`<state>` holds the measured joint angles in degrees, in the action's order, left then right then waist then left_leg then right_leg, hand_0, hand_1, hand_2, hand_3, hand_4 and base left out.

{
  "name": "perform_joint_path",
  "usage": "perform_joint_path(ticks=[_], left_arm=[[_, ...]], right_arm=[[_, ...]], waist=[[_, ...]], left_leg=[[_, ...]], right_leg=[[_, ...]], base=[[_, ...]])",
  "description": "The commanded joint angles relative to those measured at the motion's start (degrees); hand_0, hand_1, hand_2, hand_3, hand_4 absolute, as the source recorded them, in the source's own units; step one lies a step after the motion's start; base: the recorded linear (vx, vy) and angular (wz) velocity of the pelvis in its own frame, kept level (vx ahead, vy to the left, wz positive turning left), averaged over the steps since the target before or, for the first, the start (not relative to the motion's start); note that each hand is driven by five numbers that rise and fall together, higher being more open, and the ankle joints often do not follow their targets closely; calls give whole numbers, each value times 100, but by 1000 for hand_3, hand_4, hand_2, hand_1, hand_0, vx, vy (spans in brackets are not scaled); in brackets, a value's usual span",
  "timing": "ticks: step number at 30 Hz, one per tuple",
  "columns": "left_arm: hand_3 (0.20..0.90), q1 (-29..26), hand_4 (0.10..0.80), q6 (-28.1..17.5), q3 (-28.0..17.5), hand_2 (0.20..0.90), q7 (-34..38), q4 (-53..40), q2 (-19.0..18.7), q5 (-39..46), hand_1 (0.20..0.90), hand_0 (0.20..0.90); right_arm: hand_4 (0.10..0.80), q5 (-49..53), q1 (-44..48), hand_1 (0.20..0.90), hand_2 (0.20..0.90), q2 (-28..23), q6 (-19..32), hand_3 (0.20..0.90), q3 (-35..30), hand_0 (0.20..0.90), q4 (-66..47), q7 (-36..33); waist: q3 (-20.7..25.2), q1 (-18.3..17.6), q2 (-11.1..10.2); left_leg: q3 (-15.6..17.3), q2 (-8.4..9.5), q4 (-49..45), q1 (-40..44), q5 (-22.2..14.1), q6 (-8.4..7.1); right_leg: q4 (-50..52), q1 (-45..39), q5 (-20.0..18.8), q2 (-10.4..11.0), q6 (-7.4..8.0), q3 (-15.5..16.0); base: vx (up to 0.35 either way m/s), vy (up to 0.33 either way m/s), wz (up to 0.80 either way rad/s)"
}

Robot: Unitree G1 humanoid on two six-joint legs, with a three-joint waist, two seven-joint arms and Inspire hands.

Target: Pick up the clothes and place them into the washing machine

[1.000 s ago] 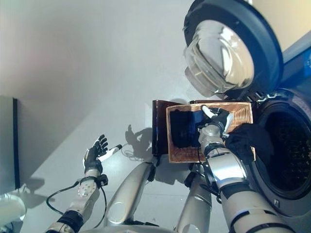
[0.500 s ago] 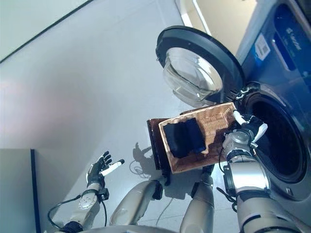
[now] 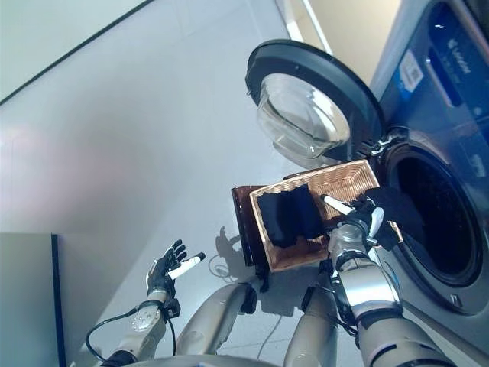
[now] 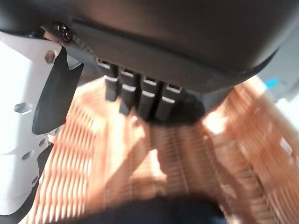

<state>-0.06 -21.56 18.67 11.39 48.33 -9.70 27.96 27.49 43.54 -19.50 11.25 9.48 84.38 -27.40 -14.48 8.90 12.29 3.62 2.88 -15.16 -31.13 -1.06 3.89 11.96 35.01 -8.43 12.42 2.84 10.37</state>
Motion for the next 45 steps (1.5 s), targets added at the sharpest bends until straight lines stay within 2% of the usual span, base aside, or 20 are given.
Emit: perform_joint_path(ticks=[1, 5, 17, 20, 23, 24, 25, 29, 36, 45], left_arm=[[900, -80, 800, -290, -323, 900, 203, -176, -414, 65, 900, 900], [900, -100, 800, -290, -361, 900, 256, -197, -442, 0, 900, 900], [900, -233, 800, -379, -585, 900, 630, -1096, -700, -406, 900, 900], [900, -351, 800, -371, -653, 900, 757, -1310, -760, -566, 900, 900], [900, -500, 800, -317, -721, 900, 945, -1478, -805, -755, 900, 900], [900, -507, 800, -318, -726, 900, 949, -1475, -802, -759, 900, 900], [900, -593, 800, -275, -746, 900, 1041, -1417, -809, -824, 900, 900], [900, -544, 800, -206, -832, 900, 1167, -1750, -790, -994, 900, 900], [900, -437, 800, -174, -891, 900, 1238, -1807, -735, -1094, 900, 900], [900, -229, 800, -220, -773, 900, 1067, -1478, -686, -970, 900, 900]], right_arm=[[800, -172, 358, 900, 900, -95, 277, 900, 140, 900, -180, -126], [800, -174, 343, 900, 900, 27, 276, 900, 187, 900, -144, -140], [800, 7, 744, 900, 900, 187, 253, 900, 363, 900, 46, -201], [800, -47, 904, 900, 900, 164, 188, 900, 460, 900, 124, -211], [800, -561, 1053, 900, 900, 206, -77, 900, 761, 900, 280, -241], [318, -567, 1063, 225, 225, 208, -81, 225, 761, 225, 281, -244], [300, -980, 1123, 200, 200, 228, -301, 200, 946, 200, 456, -299], [300, -1469, 1275, 200, 200, 119, -549, 200, 1062, 200, 553, -394], [300, -1612, 1182, 200, 200, 17, -599, 200, 1018, 200, 503, -441], [300, -1630, 988, 200, 200, -242, -564, 200, 789, 200, 425, -534]], waist=[[-266, 130, -188], [-340, 182, -278], [-733, 642, -541], [-819, 793, -561], [-914, 953, -601], [-915, 947, -601], [-934, 1034, -616], [-963, 1128, -606], [-935, 1070, -609], [-854, 860, -566]], left_leg=[[-213, -122, 66, -340, 213, -515], [-258, -105, -35, -479, 191, -502], [-559, 11, -562, -1290, 100, -489], [-658, 59, -639, -1482, 98, -504], [-770, 112, -694, -1635, 113, -519], [-773, 114, -699, -1643, 111, -520], [-805, 147, -726, -1705, 110, -508], [-846, 183, -747, -1791, 103, -489], [-790, 180, -716, -1750, 83, -461], [-603, 88, -571, -1503, 81, -439]], right_leg=[[824, -180, 1007, -77, 8, 60], [897, -101, 1016, -50, 5, 111], [1334, 329, 1191, 126, -22, 452], [1460, 441, 1273, 171, -30, 592], [1592, 517, 1369, 206, -60, 728], [1597, 523, 1373, 208, -61, 731], [1627, 558, 1395, 216, -80, 777], [1668, 615, 1408, 237, -83, 826], [1620, 648, 1361, 231, -83, 753], [1375, 497, 1232, 173, -70, 539]], base=[[4, 17, 12], [-1, 4, 11], [14, -6, 20], [30, -39, 27], [40, -23, 58], [29, -15, 30], [18, -13, 6], [15, 5, 6], [7, 32, -1], [-2, 23, -11]])
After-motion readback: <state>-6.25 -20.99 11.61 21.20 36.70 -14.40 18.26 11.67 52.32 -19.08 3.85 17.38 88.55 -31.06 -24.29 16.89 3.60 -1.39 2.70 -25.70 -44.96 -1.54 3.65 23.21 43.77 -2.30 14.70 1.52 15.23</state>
